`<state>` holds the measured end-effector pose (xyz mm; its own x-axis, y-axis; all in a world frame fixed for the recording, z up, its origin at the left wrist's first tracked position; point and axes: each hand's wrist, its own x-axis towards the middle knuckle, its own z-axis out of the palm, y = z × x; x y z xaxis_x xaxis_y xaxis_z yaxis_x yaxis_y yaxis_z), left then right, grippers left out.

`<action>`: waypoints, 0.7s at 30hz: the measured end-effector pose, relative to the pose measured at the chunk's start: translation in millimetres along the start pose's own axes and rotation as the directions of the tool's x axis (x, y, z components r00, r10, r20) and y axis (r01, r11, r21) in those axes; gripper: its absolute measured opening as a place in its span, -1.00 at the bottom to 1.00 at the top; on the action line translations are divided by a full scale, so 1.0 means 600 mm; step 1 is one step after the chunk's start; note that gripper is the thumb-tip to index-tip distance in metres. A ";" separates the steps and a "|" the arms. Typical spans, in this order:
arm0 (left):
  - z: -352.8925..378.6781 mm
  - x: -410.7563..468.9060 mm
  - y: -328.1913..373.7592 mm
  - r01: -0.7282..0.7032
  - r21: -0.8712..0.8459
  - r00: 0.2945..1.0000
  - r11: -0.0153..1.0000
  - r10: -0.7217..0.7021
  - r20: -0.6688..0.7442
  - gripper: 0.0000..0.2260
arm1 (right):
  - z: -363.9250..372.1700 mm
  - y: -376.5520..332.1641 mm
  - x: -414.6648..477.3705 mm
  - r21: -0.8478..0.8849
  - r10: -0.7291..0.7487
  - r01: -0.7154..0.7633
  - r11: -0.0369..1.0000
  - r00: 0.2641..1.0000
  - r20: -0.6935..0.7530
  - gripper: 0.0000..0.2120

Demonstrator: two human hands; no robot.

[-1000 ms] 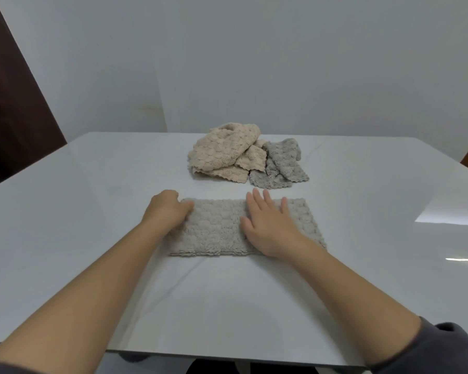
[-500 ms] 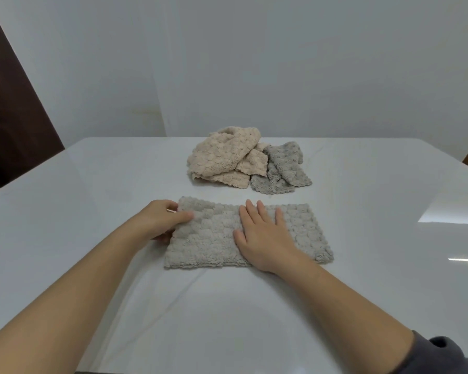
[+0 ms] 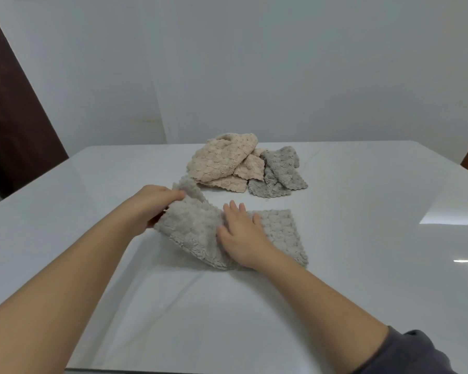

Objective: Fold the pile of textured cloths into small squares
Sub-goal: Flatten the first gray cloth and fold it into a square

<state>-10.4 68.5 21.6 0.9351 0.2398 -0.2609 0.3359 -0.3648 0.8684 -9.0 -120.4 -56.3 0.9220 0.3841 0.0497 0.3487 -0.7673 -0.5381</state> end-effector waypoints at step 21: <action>0.195 -0.016 -0.042 -0.609 0.488 0.787 0.625 0.551 0.277 -0.55 | -0.113 0.112 -0.013 0.687 0.331 -0.215 0.694 0.943 -0.040 -0.77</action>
<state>-14.4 -30.1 -46.9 0.9525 -0.2617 0.1560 -0.3046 -0.8129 0.4964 18.7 -209.8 -36.1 0.9914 0.0872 -0.0977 -0.0718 -0.2620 -0.9624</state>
